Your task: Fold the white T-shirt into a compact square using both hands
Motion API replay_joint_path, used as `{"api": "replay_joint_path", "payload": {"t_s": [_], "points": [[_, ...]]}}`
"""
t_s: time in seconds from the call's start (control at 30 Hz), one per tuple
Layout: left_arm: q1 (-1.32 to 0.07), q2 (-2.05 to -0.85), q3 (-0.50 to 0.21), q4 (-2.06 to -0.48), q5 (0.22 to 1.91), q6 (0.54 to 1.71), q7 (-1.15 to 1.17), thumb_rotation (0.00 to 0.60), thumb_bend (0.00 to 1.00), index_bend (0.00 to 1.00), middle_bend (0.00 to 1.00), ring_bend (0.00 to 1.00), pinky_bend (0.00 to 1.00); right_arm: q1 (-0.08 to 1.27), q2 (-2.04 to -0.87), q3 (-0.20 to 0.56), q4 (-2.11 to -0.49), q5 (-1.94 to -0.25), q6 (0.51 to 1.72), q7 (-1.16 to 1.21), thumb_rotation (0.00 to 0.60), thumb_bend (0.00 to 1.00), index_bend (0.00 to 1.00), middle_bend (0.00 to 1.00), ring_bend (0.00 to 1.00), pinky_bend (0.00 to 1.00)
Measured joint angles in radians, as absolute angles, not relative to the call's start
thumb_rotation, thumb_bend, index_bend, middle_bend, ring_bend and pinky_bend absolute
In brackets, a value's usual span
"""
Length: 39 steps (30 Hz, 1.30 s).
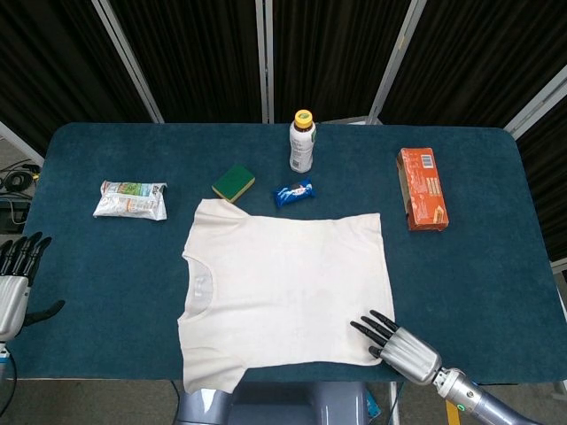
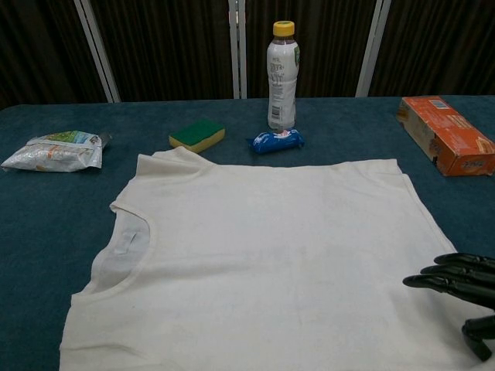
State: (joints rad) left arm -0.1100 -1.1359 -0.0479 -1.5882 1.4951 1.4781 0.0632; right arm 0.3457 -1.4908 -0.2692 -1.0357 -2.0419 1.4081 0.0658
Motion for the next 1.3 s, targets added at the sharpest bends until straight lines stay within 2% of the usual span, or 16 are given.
{"api": "replay_joint_path", "payload": {"t_s": [0.17, 0.3, 0.43, 0.63, 0.77, 0.93, 1.13, 1.3], "points": [[-0.117, -1.132, -0.023, -1.594, 1.542, 1.463, 0.018, 0.6, 0.0, 0.01, 0.0, 0.0, 0.0, 0.337, -1.504, -0.27, -1.02, -2.03, 1.436, 0.101, 0.6, 0.48, 0.68, 0.03, 0.0, 0.0], [-0.126, -1.128, 0.016, -1.593, 1.612, 1.447, -0.047, 0.6, 0.0, 0.16, 0.0, 0.0, 0.0, 0.334, -1.511, -0.266, -1.016, -2.023, 1.461, 0.118, 0.6, 0.48, 0.7, 0.04, 0.0, 0.0], [-0.139, -1.134, 0.065, -1.572, 1.7, 1.432, -0.105, 0.6, 0.0, 0.27, 0.0, 0.0, 0.0, 0.33, -1.518, -0.262, -1.001, -2.026, 1.488, 0.114, 0.6, 0.48, 0.71, 0.05, 0.0, 0.0], [-0.154, -1.209, 0.116, -1.465, 1.805, 1.431, -0.157, 0.6, 0.02, 0.36, 0.0, 0.0, 0.0, 0.322, -1.535, -0.26, -0.964, -2.036, 1.527, 0.099, 0.6, 0.48, 0.72, 0.05, 0.0, 0.0], [-0.171, -1.278, 0.157, -1.371, 1.864, 1.409, -0.172, 0.6, 0.02, 0.39, 0.0, 0.0, 0.0, 0.317, -1.549, -0.261, -0.947, -2.034, 1.537, 0.104, 0.6, 0.48, 0.72, 0.04, 0.0, 0.0], [-0.197, -1.381, 0.205, -1.277, 1.91, 1.343, -0.177, 0.6, 0.07, 0.4, 0.0, 0.0, 0.0, 0.312, -1.559, -0.26, -0.93, -2.026, 1.55, 0.12, 0.6, 0.48, 0.72, 0.04, 0.0, 0.0], [-0.224, -1.449, 0.223, -1.233, 1.936, 1.337, -0.18, 0.6, 0.14, 0.44, 0.0, 0.0, 0.0, 0.31, -1.569, -0.261, -0.912, -2.02, 1.56, 0.138, 0.6, 0.49, 0.73, 0.04, 0.0, 0.0], [-0.235, -1.47, 0.223, -1.233, 1.938, 1.337, -0.165, 0.6, 0.15, 0.44, 0.0, 0.0, 0.0, 0.309, -1.573, -0.262, -0.903, -2.017, 1.567, 0.146, 0.6, 0.49, 0.73, 0.05, 0.0, 0.0]]}}
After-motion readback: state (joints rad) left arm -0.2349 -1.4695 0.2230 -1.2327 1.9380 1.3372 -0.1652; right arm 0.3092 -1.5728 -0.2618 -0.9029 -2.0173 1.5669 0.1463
